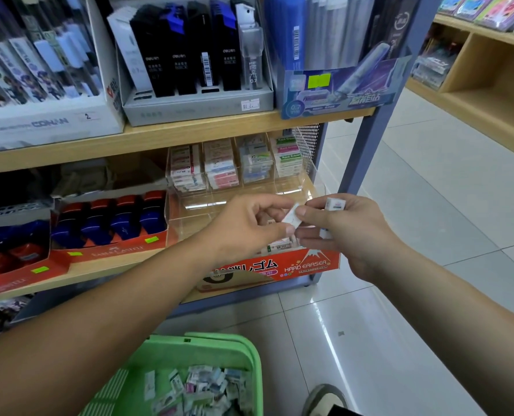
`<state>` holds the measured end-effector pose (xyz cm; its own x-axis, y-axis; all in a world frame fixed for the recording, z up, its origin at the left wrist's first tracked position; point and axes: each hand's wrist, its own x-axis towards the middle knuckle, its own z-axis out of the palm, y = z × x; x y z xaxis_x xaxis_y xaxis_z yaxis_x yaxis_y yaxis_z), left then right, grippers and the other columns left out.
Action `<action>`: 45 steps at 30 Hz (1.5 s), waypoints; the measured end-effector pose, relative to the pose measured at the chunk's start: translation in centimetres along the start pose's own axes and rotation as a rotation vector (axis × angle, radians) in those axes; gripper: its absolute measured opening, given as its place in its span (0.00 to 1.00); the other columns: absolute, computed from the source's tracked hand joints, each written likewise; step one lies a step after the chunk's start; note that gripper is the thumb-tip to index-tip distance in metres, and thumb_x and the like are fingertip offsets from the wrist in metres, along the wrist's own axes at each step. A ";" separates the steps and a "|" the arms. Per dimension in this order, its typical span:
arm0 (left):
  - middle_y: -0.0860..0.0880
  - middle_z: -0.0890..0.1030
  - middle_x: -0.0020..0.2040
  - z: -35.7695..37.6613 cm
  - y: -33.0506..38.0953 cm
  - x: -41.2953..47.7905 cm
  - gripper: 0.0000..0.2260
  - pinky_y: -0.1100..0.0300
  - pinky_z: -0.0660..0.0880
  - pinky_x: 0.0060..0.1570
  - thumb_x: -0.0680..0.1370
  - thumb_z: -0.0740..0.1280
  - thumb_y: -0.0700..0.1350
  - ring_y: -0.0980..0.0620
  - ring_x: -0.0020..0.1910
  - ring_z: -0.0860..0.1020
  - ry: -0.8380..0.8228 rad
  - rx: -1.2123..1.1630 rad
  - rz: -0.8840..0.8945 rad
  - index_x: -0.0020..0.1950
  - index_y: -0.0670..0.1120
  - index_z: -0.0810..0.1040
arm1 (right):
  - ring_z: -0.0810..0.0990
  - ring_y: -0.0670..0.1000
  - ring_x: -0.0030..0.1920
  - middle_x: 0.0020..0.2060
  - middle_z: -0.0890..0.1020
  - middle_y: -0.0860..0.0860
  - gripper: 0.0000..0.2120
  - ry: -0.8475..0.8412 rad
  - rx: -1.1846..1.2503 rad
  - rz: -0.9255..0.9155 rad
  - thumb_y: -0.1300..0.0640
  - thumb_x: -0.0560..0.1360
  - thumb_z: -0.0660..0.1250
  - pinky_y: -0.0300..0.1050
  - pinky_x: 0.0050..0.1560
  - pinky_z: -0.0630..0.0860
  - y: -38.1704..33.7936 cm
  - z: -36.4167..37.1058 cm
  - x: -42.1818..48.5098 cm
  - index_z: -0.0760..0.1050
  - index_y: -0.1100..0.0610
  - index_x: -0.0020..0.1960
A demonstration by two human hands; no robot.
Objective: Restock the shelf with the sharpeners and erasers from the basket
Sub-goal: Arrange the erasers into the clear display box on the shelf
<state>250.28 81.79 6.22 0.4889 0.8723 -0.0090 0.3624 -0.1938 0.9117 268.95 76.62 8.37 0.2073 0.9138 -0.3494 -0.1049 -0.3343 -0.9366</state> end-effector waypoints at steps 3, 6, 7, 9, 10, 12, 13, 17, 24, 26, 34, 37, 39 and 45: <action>0.46 0.84 0.51 -1.0 0.2 -0.5 0.15 0.63 0.79 0.39 0.77 0.75 0.37 0.56 0.37 0.79 0.030 -0.090 -0.082 0.62 0.49 0.84 | 0.87 0.54 0.35 0.39 0.88 0.56 0.16 -0.018 -0.118 -0.004 0.51 0.75 0.78 0.45 0.33 0.84 -0.2 0.2 -0.1 0.81 0.60 0.57; 0.43 0.86 0.53 -1.8 0.2 -1.0 0.13 0.53 0.84 0.53 0.76 0.73 0.31 0.48 0.48 0.86 0.026 -0.278 -0.212 0.59 0.42 0.84 | 0.86 0.53 0.37 0.39 0.87 0.56 0.21 -0.082 -0.103 0.117 0.38 0.78 0.69 0.48 0.42 0.85 -0.5 0.4 0.1 0.80 0.54 0.59; 0.43 0.86 0.54 -2.2 0.1 -1.2 0.13 0.50 0.82 0.58 0.76 0.72 0.30 0.46 0.53 0.86 0.022 -0.324 -0.239 0.58 0.41 0.85 | 0.86 0.54 0.39 0.40 0.86 0.56 0.22 -0.104 -0.083 0.165 0.35 0.80 0.65 0.51 0.47 0.85 -0.5 0.5 0.2 0.79 0.52 0.60; 0.42 0.86 0.56 -2.9 -0.1 -1.2 0.09 0.48 0.81 0.61 0.78 0.69 0.31 0.44 0.57 0.85 0.011 -0.430 -0.260 0.56 0.38 0.85 | 0.84 0.55 0.40 0.40 0.85 0.57 0.22 -0.159 0.018 0.220 0.37 0.84 0.59 0.52 0.48 0.84 -0.4 0.7 0.5 0.77 0.53 0.63; 0.41 0.86 0.57 -3.3 -0.1 -1.3 0.08 0.50 0.81 0.60 0.79 0.69 0.33 0.44 0.57 0.85 0.008 -0.465 -0.255 0.57 0.36 0.84 | 0.82 0.56 0.40 0.40 0.83 0.58 0.20 -0.183 0.073 0.227 0.41 0.86 0.57 0.51 0.44 0.83 -0.4 0.7 0.5 0.77 0.55 0.64; 0.42 0.86 0.56 -4.0 -0.1 -1.5 0.08 0.55 0.83 0.53 0.77 0.73 0.36 0.47 0.54 0.86 0.050 -0.427 -0.273 0.56 0.37 0.84 | 0.81 0.58 0.41 0.41 0.83 0.58 0.16 -0.200 0.120 0.222 0.51 0.86 0.57 0.50 0.39 0.80 -0.3 1.1 0.4 0.76 0.58 0.65; 0.43 0.87 0.55 -4.3 -0.1 -1.6 0.09 0.58 0.83 0.50 0.75 0.76 0.35 0.48 0.51 0.86 0.085 -0.348 -0.295 0.54 0.39 0.85 | 0.81 0.58 0.41 0.42 0.85 0.57 0.14 -0.202 0.113 0.218 0.54 0.86 0.58 0.50 0.38 0.80 -0.3 1.4 0.3 0.76 0.58 0.66; 0.53 0.84 0.54 -5.6 -1.0 -2.1 0.20 0.67 0.81 0.42 0.70 0.80 0.36 0.59 0.45 0.85 0.124 0.110 -0.276 0.58 0.52 0.82 | 0.86 0.61 0.48 0.53 0.88 0.59 0.13 -0.256 0.037 0.206 0.63 0.85 0.60 0.50 0.41 0.85 -0.2 3.1 0.4 0.76 0.54 0.67; 0.55 0.84 0.50 -6.4 -2.6 -2.0 0.18 0.69 0.80 0.47 0.75 0.76 0.35 0.63 0.47 0.82 0.029 0.343 -0.092 0.62 0.51 0.82 | 0.89 0.60 0.44 0.50 0.87 0.57 0.15 -0.202 -0.126 0.065 0.69 0.78 0.72 0.53 0.44 0.87 0.2 4.8 0.6 0.80 0.59 0.63; 0.57 0.84 0.52 -5.8 -3.2 -1.5 0.18 0.63 0.82 0.51 0.77 0.74 0.37 0.63 0.49 0.82 0.013 0.535 -0.014 0.64 0.53 0.82 | 0.89 0.59 0.40 0.47 0.88 0.55 0.13 -0.168 -0.185 0.035 0.66 0.76 0.75 0.50 0.38 0.86 0.1 4.8 0.7 0.81 0.57 0.60; 0.59 0.84 0.49 -4.2 -4.4 -1.0 0.11 0.52 0.78 0.59 0.77 0.74 0.49 0.55 0.50 0.82 0.026 0.979 0.054 0.58 0.59 0.80 | 0.87 0.58 0.35 0.41 0.88 0.60 0.09 -0.103 -0.130 0.041 0.67 0.80 0.69 0.50 0.36 0.85 0.7 4.7 1.9 0.84 0.57 0.56; 0.59 0.85 0.52 -4.1 -4.3 -1.1 0.16 0.51 0.74 0.62 0.78 0.71 0.49 0.54 0.52 0.82 0.034 1.015 0.091 0.65 0.60 0.77 | 0.87 0.59 0.35 0.43 0.88 0.61 0.14 -0.104 -0.122 0.036 0.70 0.81 0.63 0.51 0.37 0.85 0.7 4.5 2.2 0.84 0.56 0.56; 0.59 0.85 0.52 -4.3 -4.4 -0.9 0.17 0.52 0.70 0.64 0.81 0.69 0.47 0.55 0.51 0.81 -0.020 1.040 0.091 0.68 0.61 0.77 | 0.87 0.58 0.35 0.45 0.88 0.60 0.16 -0.104 -0.137 0.008 0.70 0.81 0.62 0.51 0.38 0.85 0.8 4.5 2.3 0.85 0.56 0.55; 0.57 0.84 0.47 -4.6 -3.9 -1.0 0.15 0.55 0.75 0.49 0.83 0.63 0.43 0.54 0.43 0.79 -0.021 0.800 0.019 0.65 0.59 0.80 | 0.87 0.56 0.38 0.47 0.88 0.58 0.11 -0.140 -0.176 -0.047 0.63 0.84 0.65 0.55 0.46 0.86 1.4 4.9 2.2 0.85 0.55 0.58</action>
<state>244.72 83.71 4.58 0.5131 0.8583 -0.0115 0.8091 -0.4791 0.3402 264.52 79.32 6.45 0.0698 0.9482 -0.3100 0.0753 -0.3149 -0.9461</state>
